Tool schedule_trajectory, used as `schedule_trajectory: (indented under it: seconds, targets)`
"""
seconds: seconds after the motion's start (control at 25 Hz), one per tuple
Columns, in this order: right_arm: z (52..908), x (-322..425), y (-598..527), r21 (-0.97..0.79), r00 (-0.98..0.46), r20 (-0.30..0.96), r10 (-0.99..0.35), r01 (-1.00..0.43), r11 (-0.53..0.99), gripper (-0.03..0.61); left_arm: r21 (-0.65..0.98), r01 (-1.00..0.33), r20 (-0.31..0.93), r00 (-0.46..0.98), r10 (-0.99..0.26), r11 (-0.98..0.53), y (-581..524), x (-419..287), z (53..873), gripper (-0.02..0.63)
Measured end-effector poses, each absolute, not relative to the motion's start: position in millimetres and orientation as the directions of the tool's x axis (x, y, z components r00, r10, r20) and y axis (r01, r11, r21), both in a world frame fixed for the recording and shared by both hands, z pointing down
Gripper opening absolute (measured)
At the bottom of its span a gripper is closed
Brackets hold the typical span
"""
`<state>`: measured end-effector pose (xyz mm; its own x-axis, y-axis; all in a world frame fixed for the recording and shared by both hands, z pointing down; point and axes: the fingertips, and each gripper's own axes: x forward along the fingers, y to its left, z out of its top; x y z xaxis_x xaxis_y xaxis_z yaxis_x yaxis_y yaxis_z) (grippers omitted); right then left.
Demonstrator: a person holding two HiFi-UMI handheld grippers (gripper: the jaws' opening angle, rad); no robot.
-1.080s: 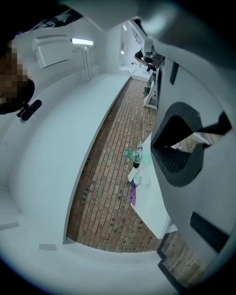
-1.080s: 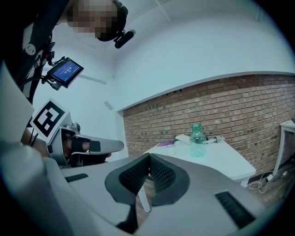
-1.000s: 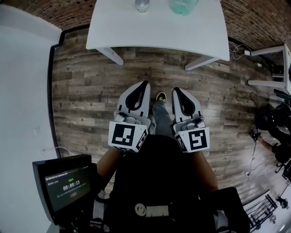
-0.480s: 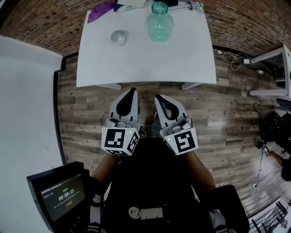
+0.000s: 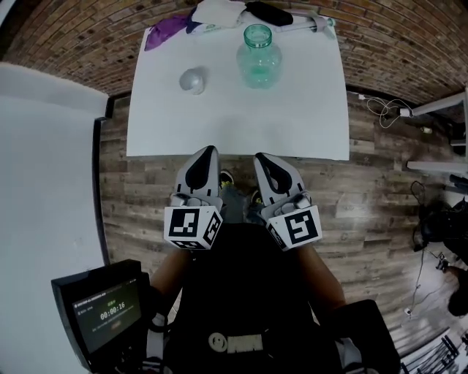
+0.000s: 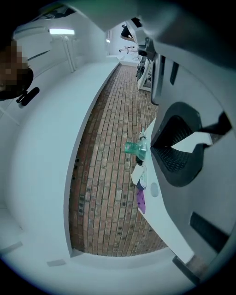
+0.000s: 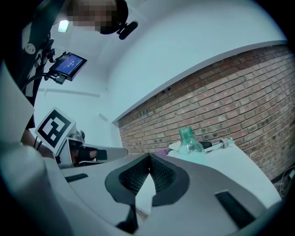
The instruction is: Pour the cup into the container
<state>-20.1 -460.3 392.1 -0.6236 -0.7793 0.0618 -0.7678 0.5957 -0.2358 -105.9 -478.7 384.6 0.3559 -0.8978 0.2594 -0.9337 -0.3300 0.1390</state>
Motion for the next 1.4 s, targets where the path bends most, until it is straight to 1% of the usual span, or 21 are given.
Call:
schedule_trajectory:
  seconds: [0.24,0.44,0.48,0.56,0.64,0.68,0.76,0.96,1.24,1.4]
  targets:
    - [397.3,-31.5,-500.7,-0.209,-0.614,0.088,-0.784,-0.781,0.588,0.003,0.111,-0.943,0.256,0.331,-0.908,-0.313,-523.1,-131.6,398.8,0.002]
    - [398.0,-50.0,-541.5,-0.159,-0.612,0.138,-0.778,-0.789,0.593,0.003,0.04,-0.963,0.256,0.268,-0.929,-0.267,-574.9,-176.0,425.9,0.002]
    - [394.6,-54.3,-549.0,-0.149,-0.617,0.141,-0.775,-0.787,0.599,0.003,0.047,-0.963,0.265,0.269,-0.926,-0.267,-585.0,-182.7,434.0,0.018]
    - [388.5,-62.7,-565.3,-0.132,-0.62,0.145,-0.771,-0.784,0.606,0.003,0.076,-0.96,0.286,0.281,-0.916,-0.27,-605.2,-193.2,451.7,0.189]
    - [384.5,-71.2,-582.8,-0.119,-0.613,0.153,-0.775,-0.79,0.602,0.003,0.069,-0.961,0.301,0.276,-0.913,-0.268,-626.5,-202.8,466.8,0.31]
    - [383.2,-75.3,-590.2,-0.115,-0.609,0.158,-0.777,-0.793,0.599,0.003,0.052,-0.962,0.309,0.269,-0.912,-0.267,-636.3,-206.6,474.0,0.35]
    - [383.3,-82.2,-600.7,-0.106,-0.601,0.177,-0.779,-0.799,0.592,0.003,0.025,-0.963,0.328,0.263,-0.907,-0.27,-651.5,-211.2,489.9,0.388]
    - [391.6,-95.2,-623.4,-0.086,-0.572,0.243,-0.784,-0.817,0.57,0.003,0.048,-0.961,0.374,0.269,-0.888,-0.271,-679.7,-217.0,527.5,0.391]
    - [404.4,-110.1,-645.8,-0.042,-0.547,0.274,-0.791,-0.829,0.558,0.003,0.097,-0.936,0.351,0.351,-0.868,-0.339,-698.0,-213.1,548.0,0.391]
    - [407.5,-115.0,-653.9,-0.023,-0.529,0.289,-0.798,-0.837,0.547,0.003,0.1,-0.93,0.345,0.367,-0.864,-0.355,-704.9,-208.6,556.3,0.391]
